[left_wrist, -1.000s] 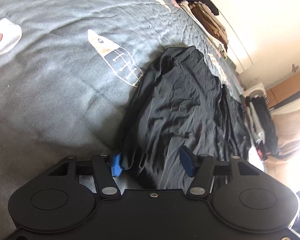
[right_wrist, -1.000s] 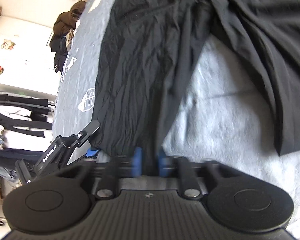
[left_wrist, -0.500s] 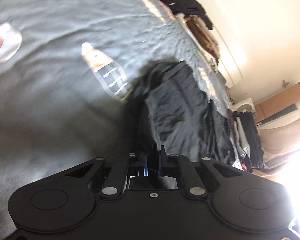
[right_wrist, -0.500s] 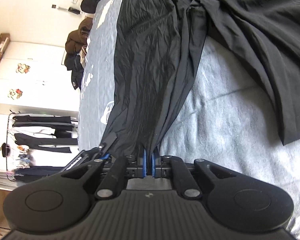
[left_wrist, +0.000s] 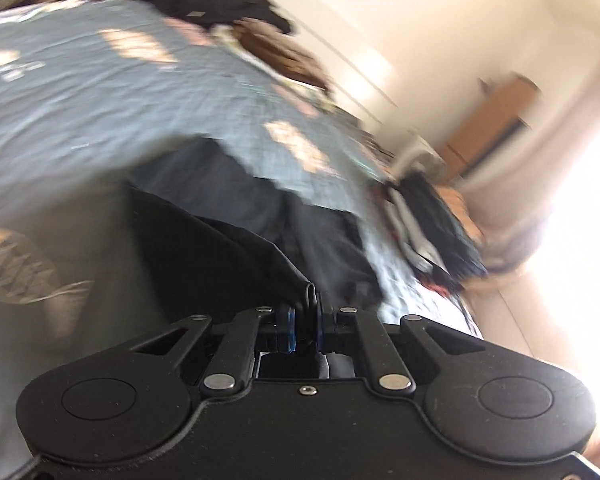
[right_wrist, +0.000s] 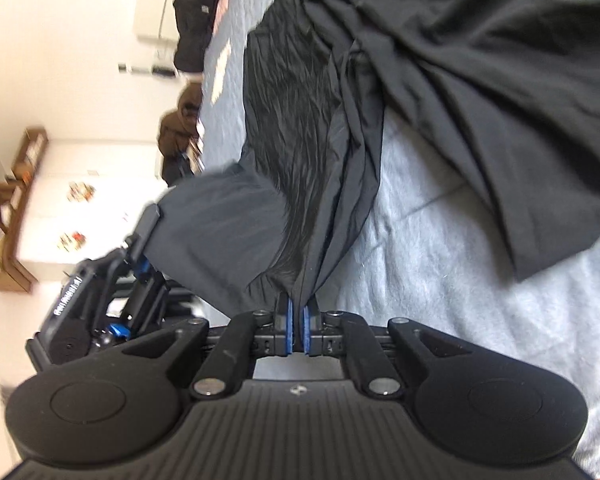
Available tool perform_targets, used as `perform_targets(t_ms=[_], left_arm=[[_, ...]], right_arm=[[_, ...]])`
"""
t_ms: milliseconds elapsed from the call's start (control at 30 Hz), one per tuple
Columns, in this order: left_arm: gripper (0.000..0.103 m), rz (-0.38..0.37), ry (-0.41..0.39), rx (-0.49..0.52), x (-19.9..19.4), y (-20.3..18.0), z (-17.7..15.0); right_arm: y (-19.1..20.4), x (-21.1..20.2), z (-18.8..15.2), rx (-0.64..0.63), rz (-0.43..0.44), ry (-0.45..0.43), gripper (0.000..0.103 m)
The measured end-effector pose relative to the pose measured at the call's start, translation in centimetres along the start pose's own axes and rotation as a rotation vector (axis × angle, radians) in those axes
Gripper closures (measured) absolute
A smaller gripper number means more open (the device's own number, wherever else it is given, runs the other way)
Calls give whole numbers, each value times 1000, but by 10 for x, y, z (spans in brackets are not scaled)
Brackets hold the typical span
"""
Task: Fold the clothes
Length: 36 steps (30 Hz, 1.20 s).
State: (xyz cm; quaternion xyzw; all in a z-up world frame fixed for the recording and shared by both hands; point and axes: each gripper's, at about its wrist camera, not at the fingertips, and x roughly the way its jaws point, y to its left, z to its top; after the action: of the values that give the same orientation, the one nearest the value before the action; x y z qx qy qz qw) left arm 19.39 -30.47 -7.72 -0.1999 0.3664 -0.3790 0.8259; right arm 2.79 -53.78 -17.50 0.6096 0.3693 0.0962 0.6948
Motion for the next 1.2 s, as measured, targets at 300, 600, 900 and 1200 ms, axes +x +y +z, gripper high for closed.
perform_targets(t_ms=[300,600,900,1200], left_arm=[[94,-185,174,261,98,-115,-46],[94,-261,360,406,171,-162,-105],[94,-201,516,418,199,-147,-131],[35,-269,438,412,132,-146,-85]], right_arm=[[-53,-48,-2,214,136,-175,98],[-64,-84,1,271,-28,-278,91],[-54,-124,12,226,-257,-347,31],[8,-208,46,-240,-524,-465,31]])
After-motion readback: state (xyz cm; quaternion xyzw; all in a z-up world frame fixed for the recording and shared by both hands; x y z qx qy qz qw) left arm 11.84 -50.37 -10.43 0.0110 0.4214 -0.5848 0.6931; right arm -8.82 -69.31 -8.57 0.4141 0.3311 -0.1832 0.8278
